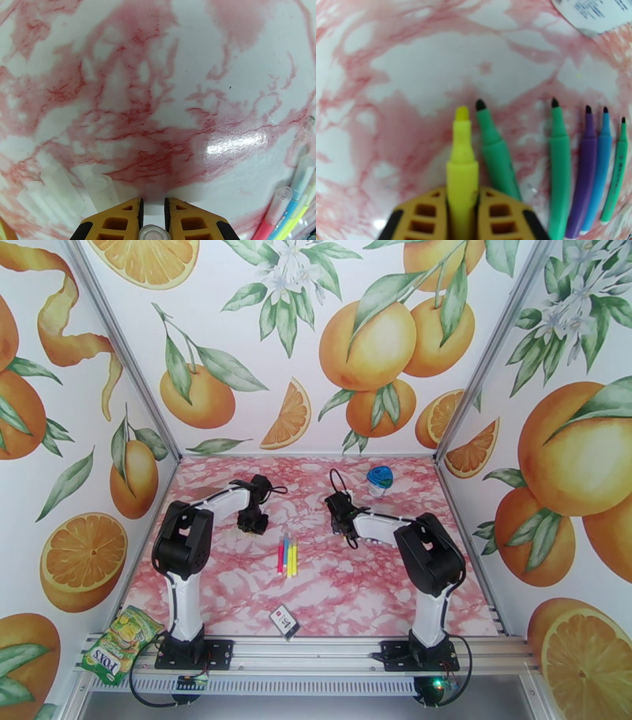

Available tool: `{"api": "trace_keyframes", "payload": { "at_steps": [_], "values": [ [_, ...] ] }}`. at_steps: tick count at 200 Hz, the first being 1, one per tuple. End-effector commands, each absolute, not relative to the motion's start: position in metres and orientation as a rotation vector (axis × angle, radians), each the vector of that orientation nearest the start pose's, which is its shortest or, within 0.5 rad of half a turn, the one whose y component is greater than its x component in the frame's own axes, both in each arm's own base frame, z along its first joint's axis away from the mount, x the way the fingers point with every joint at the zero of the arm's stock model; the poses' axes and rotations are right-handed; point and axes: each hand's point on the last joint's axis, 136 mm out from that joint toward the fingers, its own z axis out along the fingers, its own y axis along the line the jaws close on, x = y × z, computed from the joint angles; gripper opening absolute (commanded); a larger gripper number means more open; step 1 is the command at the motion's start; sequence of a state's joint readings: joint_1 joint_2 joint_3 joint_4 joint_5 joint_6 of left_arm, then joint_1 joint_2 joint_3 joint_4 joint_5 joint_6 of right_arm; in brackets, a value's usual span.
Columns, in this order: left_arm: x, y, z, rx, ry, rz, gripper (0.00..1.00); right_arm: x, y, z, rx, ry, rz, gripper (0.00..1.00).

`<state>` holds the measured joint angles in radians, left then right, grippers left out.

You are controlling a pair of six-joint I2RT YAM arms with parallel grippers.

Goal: Open the pen caps

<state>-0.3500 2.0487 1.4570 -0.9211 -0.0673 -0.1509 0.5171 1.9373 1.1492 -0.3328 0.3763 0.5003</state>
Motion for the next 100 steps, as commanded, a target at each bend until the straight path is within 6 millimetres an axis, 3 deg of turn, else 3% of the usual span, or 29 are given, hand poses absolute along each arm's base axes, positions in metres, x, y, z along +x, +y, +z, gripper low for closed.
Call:
{"api": "trace_keyframes", "payload": {
  "at_steps": [1, 34, 66, 100],
  "values": [
    [0.378, -0.127, 0.021, 0.298, 3.036, 0.085, 0.23, 0.400, 0.140, 0.025, 0.082, 2.565, -0.243, 0.00],
    [0.378, -0.126, 0.023, 0.295, 3.032, 0.083, 0.27, 0.401, 0.138, 0.027, 0.072, 2.561, -0.270, 0.01],
    [0.378, -0.126, 0.026, 0.294, 3.028, 0.081, 0.31, 0.402, 0.135, 0.029, 0.060, 2.557, -0.301, 0.13],
    [0.379, -0.127, 0.033, 0.291, 3.013, 0.075, 0.32, 0.402, 0.132, 0.033, 0.057, 2.550, -0.322, 0.19]
  ]
}}
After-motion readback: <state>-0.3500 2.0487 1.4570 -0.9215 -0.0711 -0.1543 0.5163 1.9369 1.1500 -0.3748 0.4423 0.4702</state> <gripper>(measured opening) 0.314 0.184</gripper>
